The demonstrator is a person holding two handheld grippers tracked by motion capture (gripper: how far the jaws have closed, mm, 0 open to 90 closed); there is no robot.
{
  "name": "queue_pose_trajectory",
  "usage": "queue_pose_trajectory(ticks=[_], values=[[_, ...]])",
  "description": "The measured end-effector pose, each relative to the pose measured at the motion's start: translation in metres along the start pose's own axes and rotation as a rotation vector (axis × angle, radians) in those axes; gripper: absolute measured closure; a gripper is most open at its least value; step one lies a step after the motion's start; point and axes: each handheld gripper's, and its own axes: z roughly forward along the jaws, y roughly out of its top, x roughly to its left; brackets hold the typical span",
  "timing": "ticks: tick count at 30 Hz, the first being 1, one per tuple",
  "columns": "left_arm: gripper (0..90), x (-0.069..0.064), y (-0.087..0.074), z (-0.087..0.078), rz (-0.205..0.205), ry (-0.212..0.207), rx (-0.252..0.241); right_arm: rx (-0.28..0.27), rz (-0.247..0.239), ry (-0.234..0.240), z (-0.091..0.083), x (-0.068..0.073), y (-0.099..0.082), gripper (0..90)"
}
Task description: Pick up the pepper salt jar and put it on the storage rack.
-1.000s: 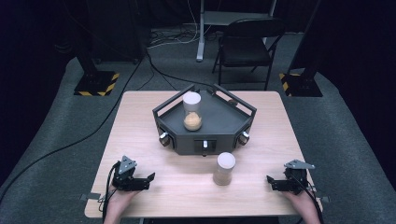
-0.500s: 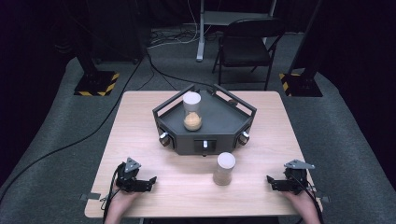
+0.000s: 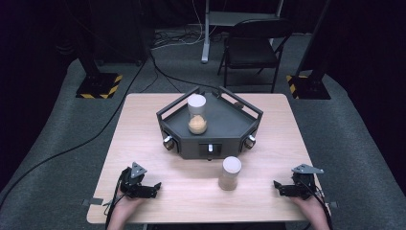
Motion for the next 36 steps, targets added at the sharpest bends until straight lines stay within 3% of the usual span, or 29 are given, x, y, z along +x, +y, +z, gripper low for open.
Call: queue_pose_trajectory(ticks=[5, 12, 17, 25, 36], values=[[0.2, 0.000, 0.000, 0.000, 0.000, 0.000, 0.000, 0.000, 0.045, 0.024, -0.008, -0.010, 0.006, 4.7], [0.2, -0.001, 0.000, 0.000, -0.004, 0.004, -0.001, -0.154, 0.068, 0.032, -0.044, -0.009, -0.005, 5.2], [0.1, -0.001, 0.000, 0.000, -0.004, 0.004, -0.001, -0.222, 0.093, 0.088, -0.060, -0.008, -0.010, 7.0], [0.2, -0.001, -0.001, 0.000, -0.006, 0.005, -0.001, -0.265, 0.067, 0.166, -0.070, 0.001, -0.006, 7.2], [0.2, -0.001, -0.001, 0.000, -0.006, 0.005, -0.001, -0.264, 0.005, 0.224, -0.070, 0.020, 0.011, 9.2]])
